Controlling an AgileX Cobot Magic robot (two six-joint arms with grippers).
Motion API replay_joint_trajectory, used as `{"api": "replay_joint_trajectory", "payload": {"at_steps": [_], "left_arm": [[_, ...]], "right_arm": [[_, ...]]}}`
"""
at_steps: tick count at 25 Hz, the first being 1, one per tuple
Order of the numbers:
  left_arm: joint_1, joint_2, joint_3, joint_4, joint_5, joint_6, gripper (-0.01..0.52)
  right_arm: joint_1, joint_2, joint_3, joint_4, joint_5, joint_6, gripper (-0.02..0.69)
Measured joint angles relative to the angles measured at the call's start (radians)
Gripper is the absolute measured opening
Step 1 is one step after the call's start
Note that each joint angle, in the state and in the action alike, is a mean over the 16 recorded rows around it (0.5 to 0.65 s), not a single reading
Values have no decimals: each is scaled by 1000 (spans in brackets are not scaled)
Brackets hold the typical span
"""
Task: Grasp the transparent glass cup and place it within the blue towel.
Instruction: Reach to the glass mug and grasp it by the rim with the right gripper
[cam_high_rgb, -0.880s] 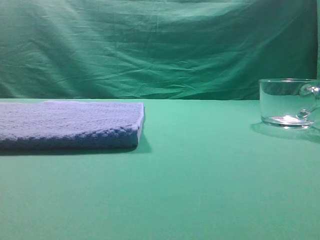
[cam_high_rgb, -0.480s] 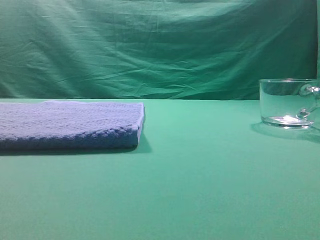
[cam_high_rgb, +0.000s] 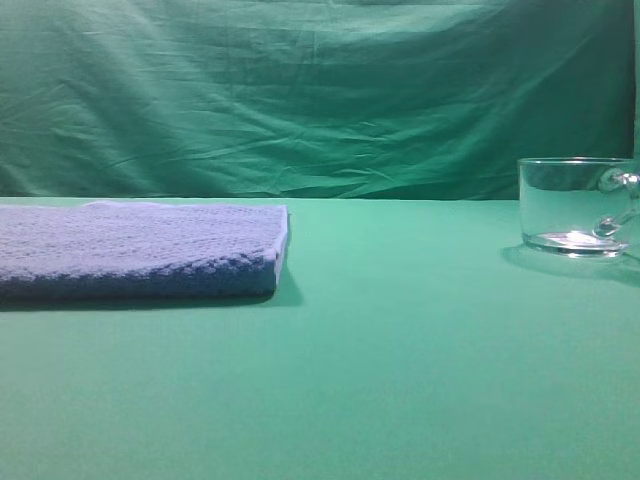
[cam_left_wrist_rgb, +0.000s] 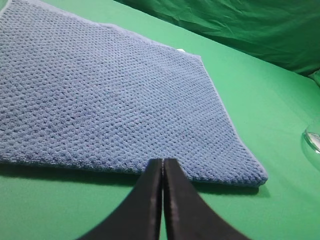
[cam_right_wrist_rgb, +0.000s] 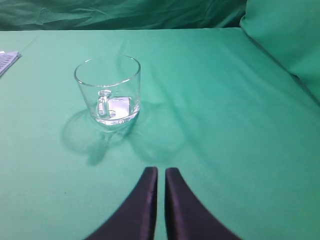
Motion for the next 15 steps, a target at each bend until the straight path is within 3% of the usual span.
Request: {"api": "replay_joint_trajectory", "payload": {"at_steps": [15], "left_arm": [[0, 0, 0, 0, 0, 0, 0]], "right_arm": [[0, 4, -22, 69, -164, 14, 49]]}}
